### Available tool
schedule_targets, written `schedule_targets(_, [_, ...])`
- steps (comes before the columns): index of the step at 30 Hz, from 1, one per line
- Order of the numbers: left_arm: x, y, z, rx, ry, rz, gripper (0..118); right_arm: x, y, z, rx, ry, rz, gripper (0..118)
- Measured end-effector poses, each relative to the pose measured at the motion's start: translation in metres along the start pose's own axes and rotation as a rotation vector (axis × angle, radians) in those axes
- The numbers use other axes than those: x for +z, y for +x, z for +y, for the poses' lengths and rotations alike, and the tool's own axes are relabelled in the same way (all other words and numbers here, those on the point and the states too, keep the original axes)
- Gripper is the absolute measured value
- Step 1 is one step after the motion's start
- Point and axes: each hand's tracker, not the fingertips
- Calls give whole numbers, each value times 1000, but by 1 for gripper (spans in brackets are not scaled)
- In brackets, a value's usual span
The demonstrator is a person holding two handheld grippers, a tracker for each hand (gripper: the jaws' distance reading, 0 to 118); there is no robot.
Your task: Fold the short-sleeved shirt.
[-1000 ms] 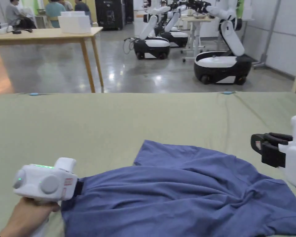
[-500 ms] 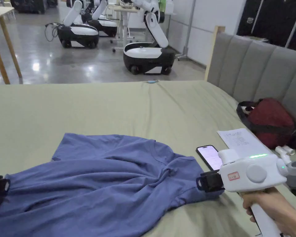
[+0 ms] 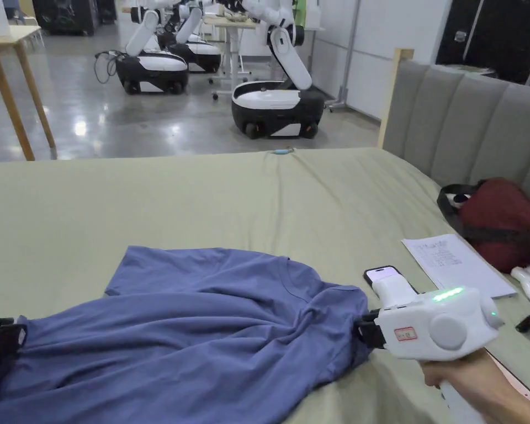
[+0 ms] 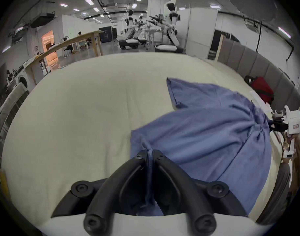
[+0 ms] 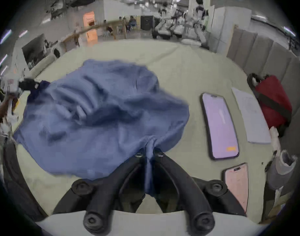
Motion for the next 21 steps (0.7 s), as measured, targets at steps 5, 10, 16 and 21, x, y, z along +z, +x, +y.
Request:
schedule_targets(5, [57, -10, 47, 74, 196, -15, 5, 59, -35, 68, 31, 303, 41, 7])
schedule_targets(10, [135, -3, 116, 3, 374, -46, 4, 116, -83, 168, 73, 535, 84, 7])
schedule_targets(16, [209, -8, 215, 59, 574, -28, 4, 166, -127, 282, 164, 708, 93, 7])
schedule_targets(21, [226, -17, 290, -21, 650, 48, 4, 174, -144, 369, 169, 772, 56, 7])
